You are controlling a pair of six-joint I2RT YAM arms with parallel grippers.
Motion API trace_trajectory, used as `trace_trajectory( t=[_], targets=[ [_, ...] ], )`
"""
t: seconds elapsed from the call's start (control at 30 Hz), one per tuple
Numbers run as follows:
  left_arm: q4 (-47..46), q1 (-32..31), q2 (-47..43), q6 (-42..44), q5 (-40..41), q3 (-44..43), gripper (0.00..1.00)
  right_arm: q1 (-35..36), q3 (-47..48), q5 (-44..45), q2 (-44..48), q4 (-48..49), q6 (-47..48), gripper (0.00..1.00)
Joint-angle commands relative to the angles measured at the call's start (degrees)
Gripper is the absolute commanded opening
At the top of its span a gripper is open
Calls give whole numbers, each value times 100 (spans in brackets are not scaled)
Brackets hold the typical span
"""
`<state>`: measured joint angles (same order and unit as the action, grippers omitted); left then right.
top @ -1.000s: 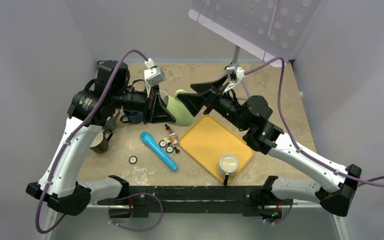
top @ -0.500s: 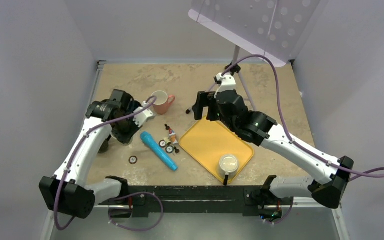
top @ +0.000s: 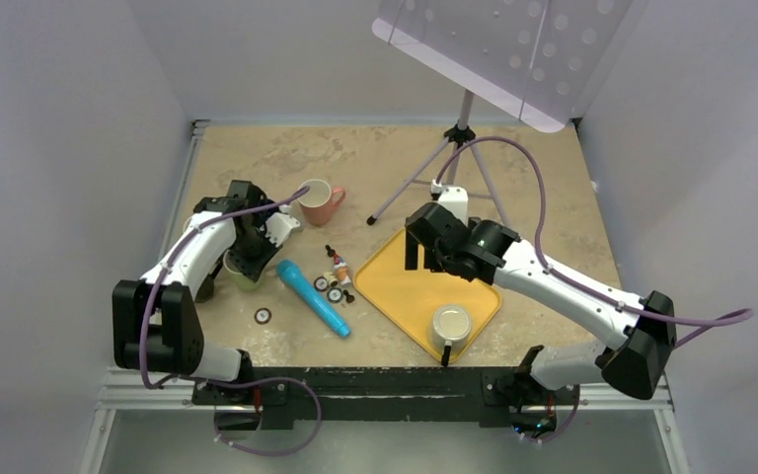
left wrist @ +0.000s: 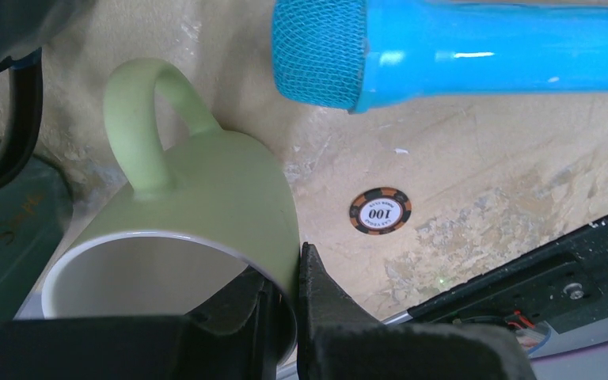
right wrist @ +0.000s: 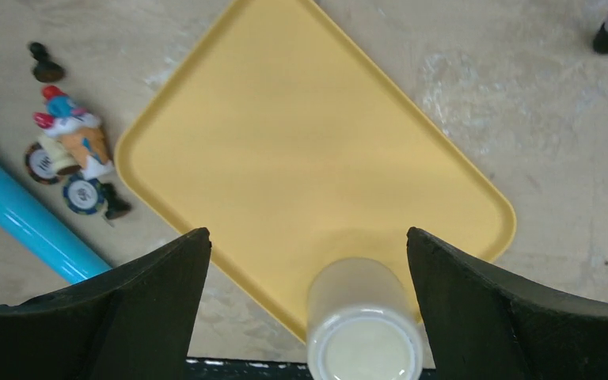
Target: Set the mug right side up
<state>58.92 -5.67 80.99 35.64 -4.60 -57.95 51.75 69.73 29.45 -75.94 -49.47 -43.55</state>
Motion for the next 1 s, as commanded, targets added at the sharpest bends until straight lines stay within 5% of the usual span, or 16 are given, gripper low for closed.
trace_trajectory(
  t=[0.0, 0.13, 0.37, 0.97],
  targets=[
    [-543, 115, 43, 63, -160, -20, 0, 3, -366, -16, 390, -677, -709, 96],
    [-536, 135, 10, 99, -425, 54, 3, -2, -715, -343, 872, -640, -844, 96],
    [-337, 207, -519, 83, -605, 34, 47, 2, -1207, -1253, 1423, -747, -935, 98],
    [669, 207, -1327, 120, -1491, -691, 53, 240, -1918, -1950, 1146, -1174, -1311, 98]
  ],
)
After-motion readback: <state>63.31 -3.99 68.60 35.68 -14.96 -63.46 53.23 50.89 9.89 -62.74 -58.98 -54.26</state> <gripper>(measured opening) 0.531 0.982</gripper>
